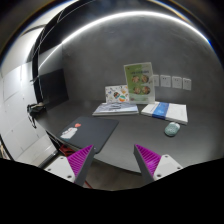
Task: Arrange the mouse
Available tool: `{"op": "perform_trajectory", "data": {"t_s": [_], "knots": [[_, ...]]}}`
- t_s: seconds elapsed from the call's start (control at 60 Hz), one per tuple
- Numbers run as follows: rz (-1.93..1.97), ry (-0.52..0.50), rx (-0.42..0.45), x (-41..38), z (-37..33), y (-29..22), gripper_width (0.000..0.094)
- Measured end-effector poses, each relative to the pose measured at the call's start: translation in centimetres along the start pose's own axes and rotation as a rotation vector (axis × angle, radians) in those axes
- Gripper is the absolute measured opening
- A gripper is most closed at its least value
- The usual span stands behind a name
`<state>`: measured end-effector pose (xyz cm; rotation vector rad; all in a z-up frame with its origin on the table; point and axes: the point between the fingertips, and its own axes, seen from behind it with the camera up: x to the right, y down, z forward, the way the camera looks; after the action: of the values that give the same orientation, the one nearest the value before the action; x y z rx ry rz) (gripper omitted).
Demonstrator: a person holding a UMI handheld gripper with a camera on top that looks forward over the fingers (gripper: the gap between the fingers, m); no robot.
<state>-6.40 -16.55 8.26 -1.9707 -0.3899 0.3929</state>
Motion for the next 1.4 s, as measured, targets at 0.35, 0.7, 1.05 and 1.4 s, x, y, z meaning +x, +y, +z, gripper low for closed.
{"op": "perform_trajectory", "data": {"t_s": [0.35,0.7,1.05,1.4], "knots": [[-0.013,0.013,-0.024,13.1,0.1,1.2,0.0832],[0.014,0.117,-0.098,24.4,8.3,1.0,0.0831],[0.104,0.251,-0.185,29.2,16.1,-0.7,0.0825],[0.101,0.341,-0.219,30.5,18.5,-1.5,0.0696]]}}
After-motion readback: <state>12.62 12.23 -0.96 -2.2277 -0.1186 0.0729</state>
